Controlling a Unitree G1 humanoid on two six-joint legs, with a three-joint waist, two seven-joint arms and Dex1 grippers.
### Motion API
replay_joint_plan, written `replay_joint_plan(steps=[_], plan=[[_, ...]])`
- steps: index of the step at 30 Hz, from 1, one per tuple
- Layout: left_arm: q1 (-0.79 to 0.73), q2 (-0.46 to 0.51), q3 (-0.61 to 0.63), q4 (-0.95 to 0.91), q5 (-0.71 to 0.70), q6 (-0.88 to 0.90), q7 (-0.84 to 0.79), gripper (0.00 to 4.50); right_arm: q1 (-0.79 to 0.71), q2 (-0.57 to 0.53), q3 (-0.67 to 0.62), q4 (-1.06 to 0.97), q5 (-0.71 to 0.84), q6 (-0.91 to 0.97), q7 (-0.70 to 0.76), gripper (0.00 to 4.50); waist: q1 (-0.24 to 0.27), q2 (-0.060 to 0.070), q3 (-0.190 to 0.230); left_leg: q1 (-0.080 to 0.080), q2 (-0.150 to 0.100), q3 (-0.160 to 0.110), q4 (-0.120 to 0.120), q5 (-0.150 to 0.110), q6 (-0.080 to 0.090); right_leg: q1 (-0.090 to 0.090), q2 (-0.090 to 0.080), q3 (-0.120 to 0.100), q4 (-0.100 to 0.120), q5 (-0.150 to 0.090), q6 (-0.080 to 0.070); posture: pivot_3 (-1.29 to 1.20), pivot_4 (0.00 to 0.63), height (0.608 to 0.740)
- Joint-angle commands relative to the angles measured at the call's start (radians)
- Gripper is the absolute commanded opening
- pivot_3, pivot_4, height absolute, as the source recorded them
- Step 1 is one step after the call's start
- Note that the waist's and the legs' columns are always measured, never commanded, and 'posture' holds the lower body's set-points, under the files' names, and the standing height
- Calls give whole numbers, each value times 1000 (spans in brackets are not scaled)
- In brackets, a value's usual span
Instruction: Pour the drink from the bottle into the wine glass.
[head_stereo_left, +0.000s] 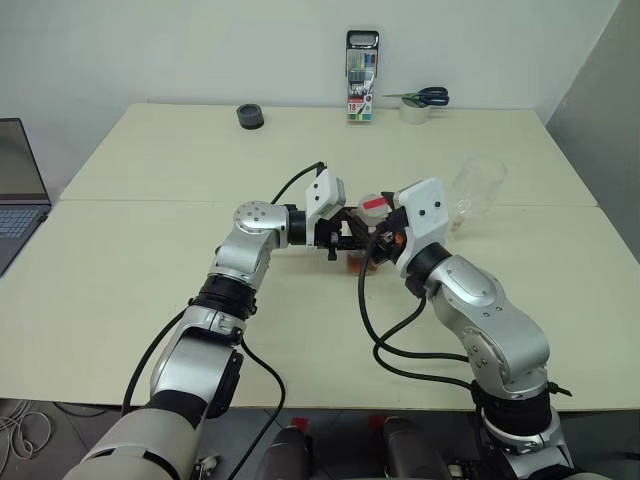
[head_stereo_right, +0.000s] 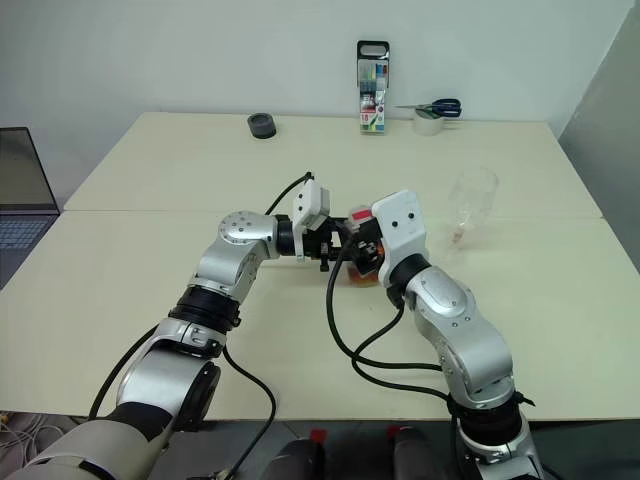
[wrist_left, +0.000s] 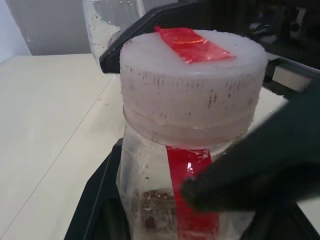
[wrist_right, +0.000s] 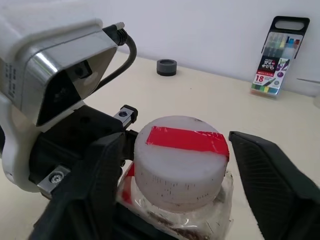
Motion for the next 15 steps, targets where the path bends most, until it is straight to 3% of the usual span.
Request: replay_joint_plan(steps=[1,2,9,12,15], plan=[[-18,-2,13,-24,-6,-21,-2,1873,-15,-6,1,-22,-13,-44,8,2256,0,0,0,0,0,0,0,0,0,0,0,0,0,0,0,0,150,740],[-16,-1,13,-27,-7,-20,-2,1872,-13,-7,1,-22,-15,-50,10,1949,0,0,0,0,0,0,0,0,0,0,0,0,0,0,0,0,150,740],[-4,3,10,-46,-12,-6,-6,1871,-12,-26,8,11,6,-125,74,1926,0,0,0,0,0,0,0,0,0,0,0,0,0,0,0,0,150,740],[1,10,5,-61,-19,15,-31,1870,-52,-143,-16,95,80,-236,307,1926,0,0,0,0,0,1,0,0,0,1,0,0,0,0,0,0,150,740],[-1,29,-1,-69,-28,32,-80,1870,-174,-340,-25,284,159,-314,663,1926,-1,0,1,0,-1,4,1,-2,3,1,0,0,-1,0,0,0,150,740]])
